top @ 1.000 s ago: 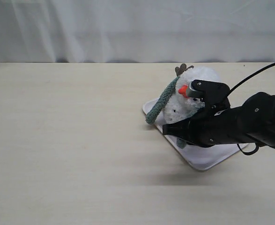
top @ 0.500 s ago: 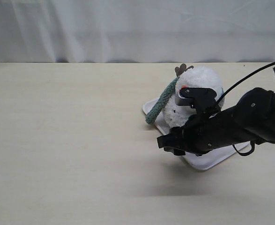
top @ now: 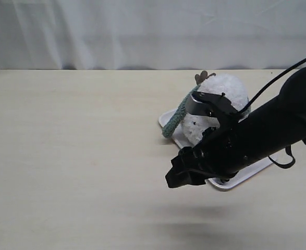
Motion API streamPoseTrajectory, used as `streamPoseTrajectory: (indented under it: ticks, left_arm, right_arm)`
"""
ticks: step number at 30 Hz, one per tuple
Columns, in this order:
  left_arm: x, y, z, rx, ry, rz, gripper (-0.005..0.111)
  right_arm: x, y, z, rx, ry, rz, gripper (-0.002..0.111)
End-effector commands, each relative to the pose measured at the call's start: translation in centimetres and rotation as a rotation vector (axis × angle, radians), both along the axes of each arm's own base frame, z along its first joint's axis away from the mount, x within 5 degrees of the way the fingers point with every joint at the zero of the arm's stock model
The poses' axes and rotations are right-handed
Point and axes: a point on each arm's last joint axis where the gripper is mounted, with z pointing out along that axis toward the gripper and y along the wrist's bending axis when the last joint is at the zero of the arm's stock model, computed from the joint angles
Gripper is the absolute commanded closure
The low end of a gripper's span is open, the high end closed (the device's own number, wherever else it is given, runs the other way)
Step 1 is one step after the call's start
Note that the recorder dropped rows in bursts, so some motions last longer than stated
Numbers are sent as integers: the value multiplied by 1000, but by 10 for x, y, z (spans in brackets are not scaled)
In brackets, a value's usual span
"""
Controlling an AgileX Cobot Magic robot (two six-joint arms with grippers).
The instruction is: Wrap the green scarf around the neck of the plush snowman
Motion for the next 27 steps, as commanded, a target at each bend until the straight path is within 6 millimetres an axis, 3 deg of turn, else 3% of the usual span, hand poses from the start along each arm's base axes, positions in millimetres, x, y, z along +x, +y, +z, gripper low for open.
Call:
streamPoseTrajectory:
  ticks: [1,4,10,14,20,27]
  left_arm:
    - [0,0,0,-3,-12,0,107]
    - [0,0,0,-3,-10,0,107]
    - [0,0,0,-3,-10,0,107]
    - [0,0,0,-3,-10,0,107]
    - [0,0,0,-3,-10,0,107]
    - [0,0,0,-3,-10,0,107]
  right_arm:
    - [-5,1,13,34,-13,17,52]
    - [-5,-1,23,42,-88,20,60]
    - [1,-9,56,67,-349,-72,89]
    - [10,-15,68,35,-510,-132,104]
    - [26,-29,75,22,-635,-277,104]
    - [46,-71,80,-19,-705,-483,104]
